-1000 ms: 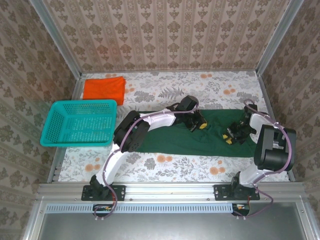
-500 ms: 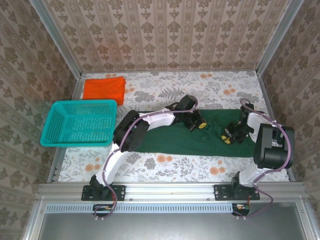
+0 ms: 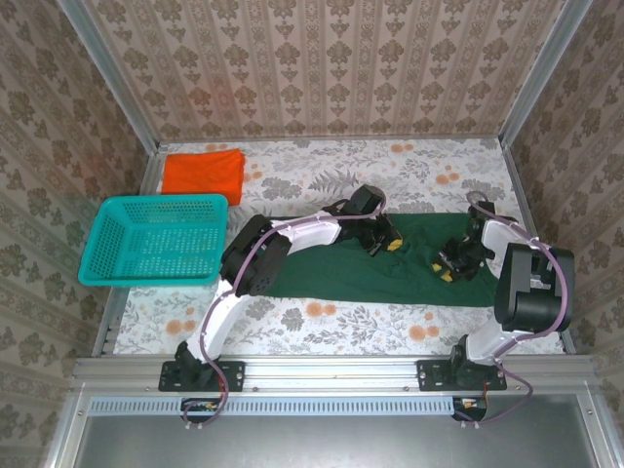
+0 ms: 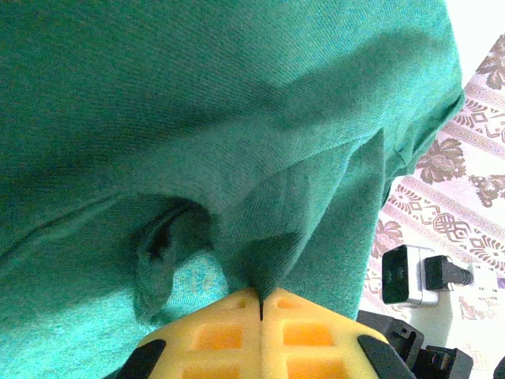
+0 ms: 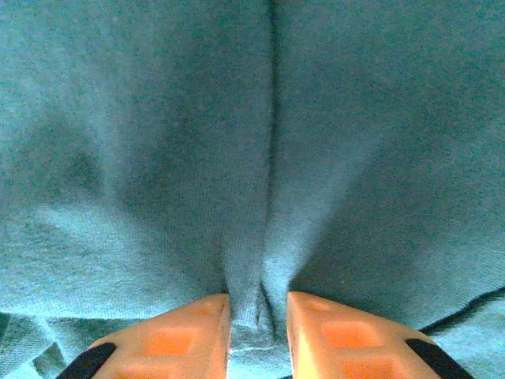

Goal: Fold and stack the t-shirts

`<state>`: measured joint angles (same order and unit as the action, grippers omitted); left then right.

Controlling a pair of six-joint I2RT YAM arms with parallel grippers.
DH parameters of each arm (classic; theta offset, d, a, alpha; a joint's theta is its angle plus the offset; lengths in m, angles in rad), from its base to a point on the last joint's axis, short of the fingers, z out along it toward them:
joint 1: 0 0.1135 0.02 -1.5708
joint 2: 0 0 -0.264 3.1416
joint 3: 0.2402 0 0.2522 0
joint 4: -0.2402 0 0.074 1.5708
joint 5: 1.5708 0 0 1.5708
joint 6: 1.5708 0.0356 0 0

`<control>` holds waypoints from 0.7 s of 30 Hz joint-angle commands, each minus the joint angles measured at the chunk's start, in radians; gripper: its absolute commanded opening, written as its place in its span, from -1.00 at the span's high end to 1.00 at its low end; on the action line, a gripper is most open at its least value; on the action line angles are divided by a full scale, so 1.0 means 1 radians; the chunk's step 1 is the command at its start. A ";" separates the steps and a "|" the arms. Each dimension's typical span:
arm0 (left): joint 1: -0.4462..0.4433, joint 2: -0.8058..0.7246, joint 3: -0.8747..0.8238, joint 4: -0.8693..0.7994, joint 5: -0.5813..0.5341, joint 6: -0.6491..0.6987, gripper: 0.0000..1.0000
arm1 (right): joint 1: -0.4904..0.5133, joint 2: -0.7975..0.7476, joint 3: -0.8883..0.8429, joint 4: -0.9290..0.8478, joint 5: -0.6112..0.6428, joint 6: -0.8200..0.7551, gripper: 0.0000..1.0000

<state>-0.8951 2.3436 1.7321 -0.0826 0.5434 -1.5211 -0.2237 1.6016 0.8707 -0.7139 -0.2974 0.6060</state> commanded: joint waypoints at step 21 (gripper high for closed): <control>0.018 -0.056 -0.005 -0.041 0.027 0.034 1.00 | 0.026 -0.034 0.062 -0.070 0.021 0.000 1.00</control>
<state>-0.8909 2.3436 1.7321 -0.0830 0.5526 -1.5181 -0.2020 1.6047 0.8997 -0.7357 -0.2913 0.6060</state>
